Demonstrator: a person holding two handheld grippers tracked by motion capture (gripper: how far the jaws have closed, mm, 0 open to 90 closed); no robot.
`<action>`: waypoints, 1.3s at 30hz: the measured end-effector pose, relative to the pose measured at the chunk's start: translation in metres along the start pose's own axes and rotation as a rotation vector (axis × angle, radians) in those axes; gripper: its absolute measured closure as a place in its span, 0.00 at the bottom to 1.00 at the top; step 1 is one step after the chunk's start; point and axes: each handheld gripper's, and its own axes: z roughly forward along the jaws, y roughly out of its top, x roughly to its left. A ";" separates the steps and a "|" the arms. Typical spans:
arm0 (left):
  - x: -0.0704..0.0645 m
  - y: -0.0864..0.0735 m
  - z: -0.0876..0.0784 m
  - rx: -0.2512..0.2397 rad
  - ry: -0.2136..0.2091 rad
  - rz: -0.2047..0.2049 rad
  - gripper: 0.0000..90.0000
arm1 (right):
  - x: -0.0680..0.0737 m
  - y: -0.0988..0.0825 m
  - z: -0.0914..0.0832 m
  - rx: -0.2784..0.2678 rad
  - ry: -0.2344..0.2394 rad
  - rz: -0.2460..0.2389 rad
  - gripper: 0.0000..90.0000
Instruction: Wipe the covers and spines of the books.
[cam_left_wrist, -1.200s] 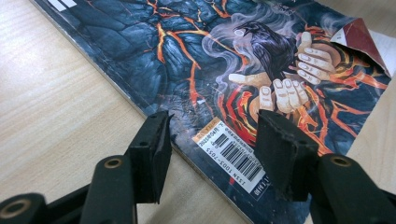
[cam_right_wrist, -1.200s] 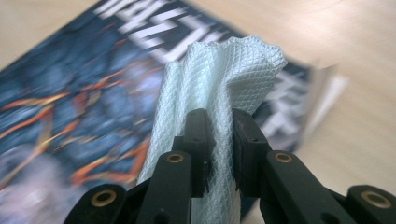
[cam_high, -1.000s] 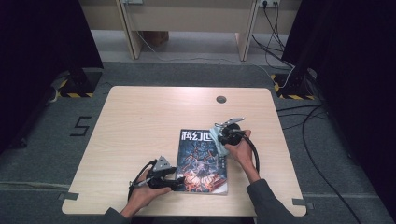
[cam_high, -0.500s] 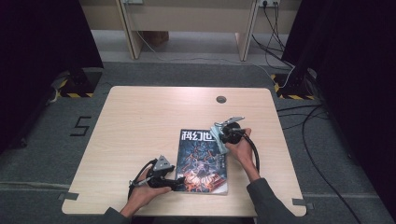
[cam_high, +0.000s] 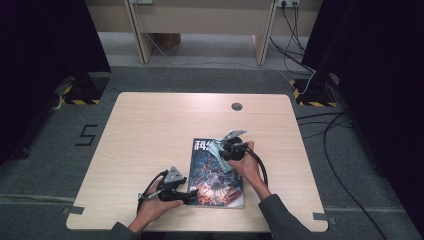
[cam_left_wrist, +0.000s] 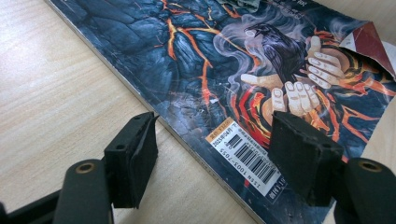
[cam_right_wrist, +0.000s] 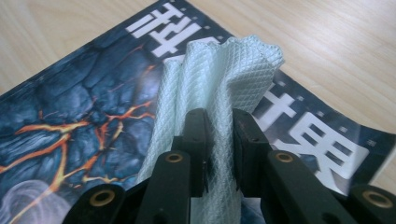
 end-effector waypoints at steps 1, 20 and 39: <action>0.000 0.000 0.000 -0.003 0.000 -0.002 0.35 | -0.004 -0.001 -0.001 0.000 -0.025 0.004 0.87; 0.001 0.000 0.001 -0.001 -0.002 0.001 0.34 | -0.044 -0.013 -0.013 0.008 -0.179 0.086 0.87; 0.000 0.000 0.000 -0.002 0.002 0.001 0.33 | 0.002 0.002 0.003 -0.005 -0.039 -0.003 0.86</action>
